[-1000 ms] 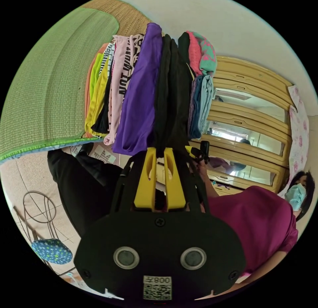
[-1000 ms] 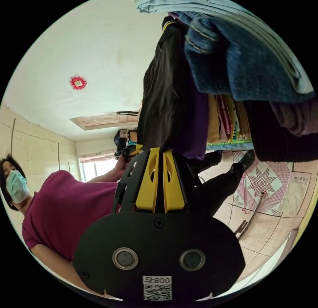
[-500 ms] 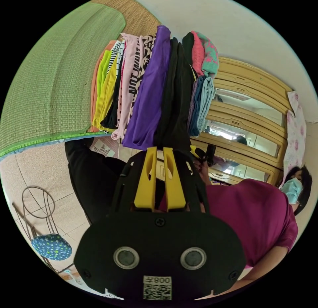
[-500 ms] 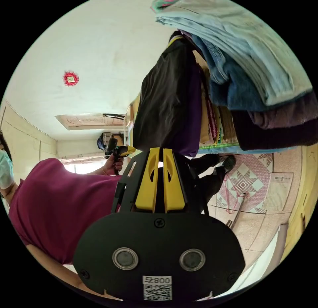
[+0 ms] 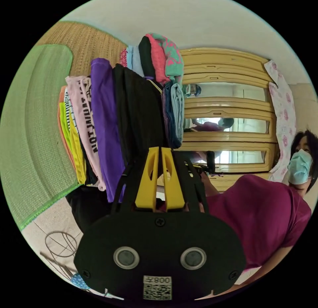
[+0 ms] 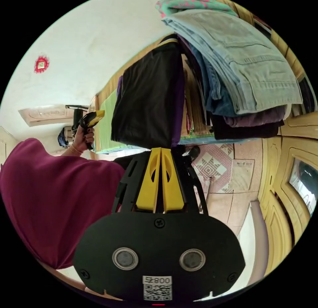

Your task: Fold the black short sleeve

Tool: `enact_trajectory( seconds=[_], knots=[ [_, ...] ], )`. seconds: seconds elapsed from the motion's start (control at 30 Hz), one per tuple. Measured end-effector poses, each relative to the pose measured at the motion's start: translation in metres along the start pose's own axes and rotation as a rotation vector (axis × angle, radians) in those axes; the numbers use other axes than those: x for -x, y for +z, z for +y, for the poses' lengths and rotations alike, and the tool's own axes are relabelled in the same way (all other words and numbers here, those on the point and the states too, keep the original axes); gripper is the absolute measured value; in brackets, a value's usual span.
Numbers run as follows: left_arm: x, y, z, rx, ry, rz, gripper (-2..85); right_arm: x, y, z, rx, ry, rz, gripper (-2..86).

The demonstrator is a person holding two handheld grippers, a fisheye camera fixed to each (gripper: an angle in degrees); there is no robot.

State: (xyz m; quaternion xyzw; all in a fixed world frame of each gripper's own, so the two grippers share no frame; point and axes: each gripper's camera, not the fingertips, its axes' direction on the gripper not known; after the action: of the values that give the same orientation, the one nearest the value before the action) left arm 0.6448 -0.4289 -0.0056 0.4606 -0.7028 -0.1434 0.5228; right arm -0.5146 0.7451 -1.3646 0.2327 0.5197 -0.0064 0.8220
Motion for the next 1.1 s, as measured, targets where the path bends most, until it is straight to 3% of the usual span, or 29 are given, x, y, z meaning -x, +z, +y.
enact_trajectory(
  seconds=[0.13, 0.2, 0.27, 0.3, 0.57, 0.8, 0.93, 1.1],
  knots=[
    [-0.023, 0.029, -0.058, 0.036, 0.092, -0.06, 0.4, 0.044, 0.013, -0.057, -0.054, -0.077, 0.069, 0.0],
    [-0.03, 0.042, -0.078, 0.073, 0.115, -0.18, 0.2, 0.075, 0.038, -0.099, -0.076, -0.139, 0.148, 0.0],
    [-0.028, 0.058, -0.095, 0.137, 0.099, -0.434, 0.1, 0.096, 0.07, -0.13, -0.018, -0.178, 0.215, 0.0],
    [-0.026, 0.063, -0.097, 0.155, 0.112, -0.451, 0.1, 0.108, 0.096, -0.145, 0.032, -0.198, 0.261, 0.0],
    [-0.03, 0.091, -0.118, 0.183, 0.137, -0.395, 0.0, 0.16, 0.17, -0.191, 0.203, -0.227, 0.436, 0.0],
    [-0.025, 0.108, -0.144, 0.229, 0.125, -0.246, 0.0, 0.163, 0.157, -0.217, 0.244, -0.091, 0.317, 0.0],
    [-0.03, 0.089, -0.152, 0.138, 0.073, -0.231, 0.0, 0.184, 0.111, -0.211, 0.127, -0.086, 0.349, 0.0],
    [-0.006, 0.05, -0.152, -0.032, -0.102, -0.314, 0.0, 0.181, 0.062, -0.201, -0.01, -0.015, 0.61, 0.0]
  ],
)
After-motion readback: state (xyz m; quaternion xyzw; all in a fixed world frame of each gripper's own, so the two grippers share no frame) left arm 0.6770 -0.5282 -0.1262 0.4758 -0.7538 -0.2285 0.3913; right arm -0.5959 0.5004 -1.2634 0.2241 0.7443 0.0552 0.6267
